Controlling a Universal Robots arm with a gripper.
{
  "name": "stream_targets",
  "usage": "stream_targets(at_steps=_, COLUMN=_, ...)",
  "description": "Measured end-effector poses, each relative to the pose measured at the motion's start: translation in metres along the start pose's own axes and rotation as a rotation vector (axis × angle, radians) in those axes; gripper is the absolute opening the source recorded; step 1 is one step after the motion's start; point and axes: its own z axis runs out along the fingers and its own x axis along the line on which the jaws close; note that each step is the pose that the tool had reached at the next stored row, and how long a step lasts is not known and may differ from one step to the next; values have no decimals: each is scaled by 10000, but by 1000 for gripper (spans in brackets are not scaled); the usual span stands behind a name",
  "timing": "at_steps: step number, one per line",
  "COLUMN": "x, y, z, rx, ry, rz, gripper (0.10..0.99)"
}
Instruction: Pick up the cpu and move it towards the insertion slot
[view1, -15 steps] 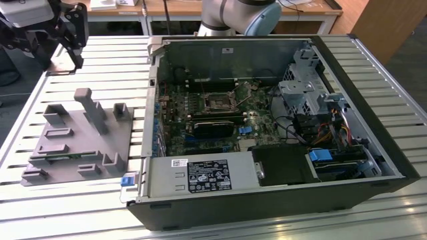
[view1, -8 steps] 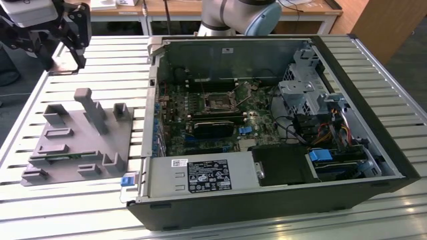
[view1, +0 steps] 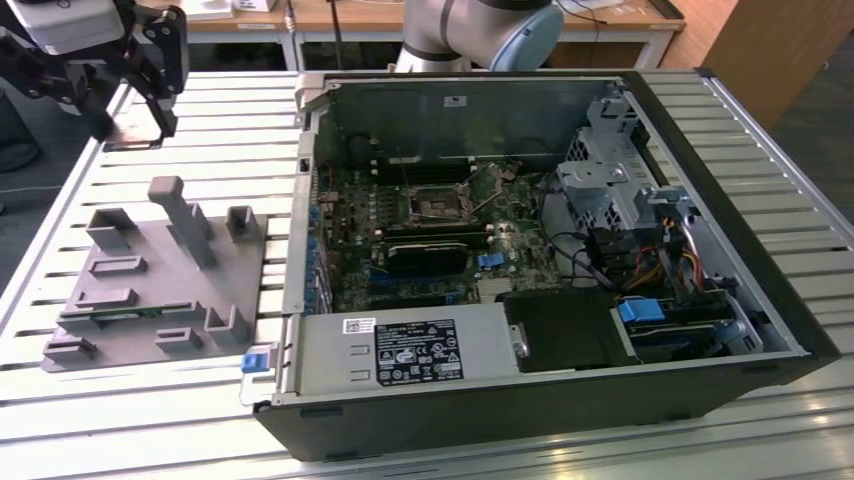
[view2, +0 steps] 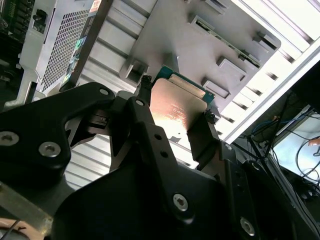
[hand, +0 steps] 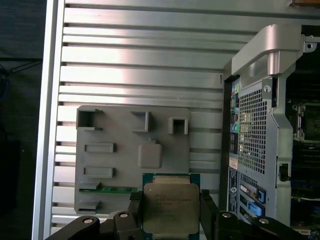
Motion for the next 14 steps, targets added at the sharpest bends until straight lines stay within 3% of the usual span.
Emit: stream_targets(at_steps=14, x=-87, y=-2, z=0, rx=-1, ry=0, rz=-1, gripper=541)
